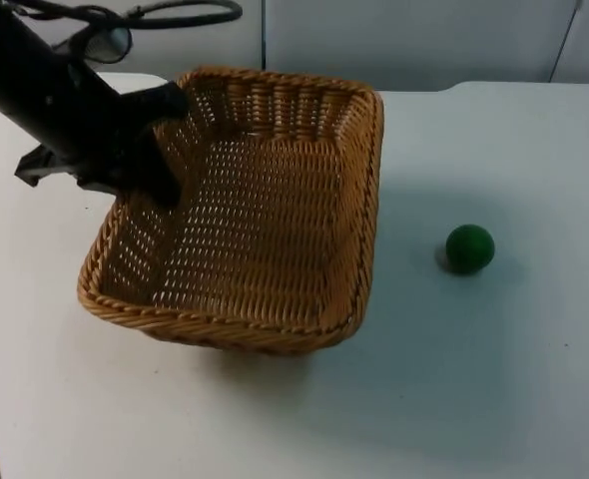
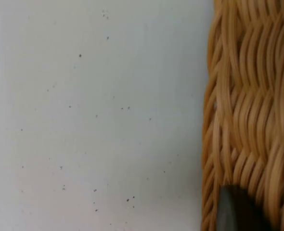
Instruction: Pick up the basket with the left hand and place the ball into the basket with the right hand.
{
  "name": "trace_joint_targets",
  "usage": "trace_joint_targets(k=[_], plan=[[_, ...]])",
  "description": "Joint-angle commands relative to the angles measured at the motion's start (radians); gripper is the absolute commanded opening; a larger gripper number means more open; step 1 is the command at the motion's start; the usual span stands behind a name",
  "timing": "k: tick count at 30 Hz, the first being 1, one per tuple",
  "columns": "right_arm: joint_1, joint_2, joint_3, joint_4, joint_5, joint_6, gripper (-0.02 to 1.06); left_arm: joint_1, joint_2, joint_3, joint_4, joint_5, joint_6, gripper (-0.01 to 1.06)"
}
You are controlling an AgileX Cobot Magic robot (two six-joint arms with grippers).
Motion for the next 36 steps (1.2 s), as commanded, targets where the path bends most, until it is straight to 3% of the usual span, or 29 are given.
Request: trace_joint_targets(k=[1,8,13,36], plan=[[0.003,-0.002,0.007,0.004,-0.010,-0.007,0.00,0.008,-0.034,-0.009,-0.009,0.041,-0.018,0.00],[0.003,-0.002,0.007,0.004,-0.010,-0.007,0.00,0.091,-0.076,0.029,-0.066,0.104,-0.012,0.00],[0.003,-0.002,0.007,0.004,-0.010,-0.007,0.00,0.142,-0.090,0.111,-0.204,0.089,0.106,0.00],[0.003,-0.002,0.007,0.004,-0.010,-0.007,0.00,0.144,-0.086,0.112,-0.183,0.119,0.125,0.00]])
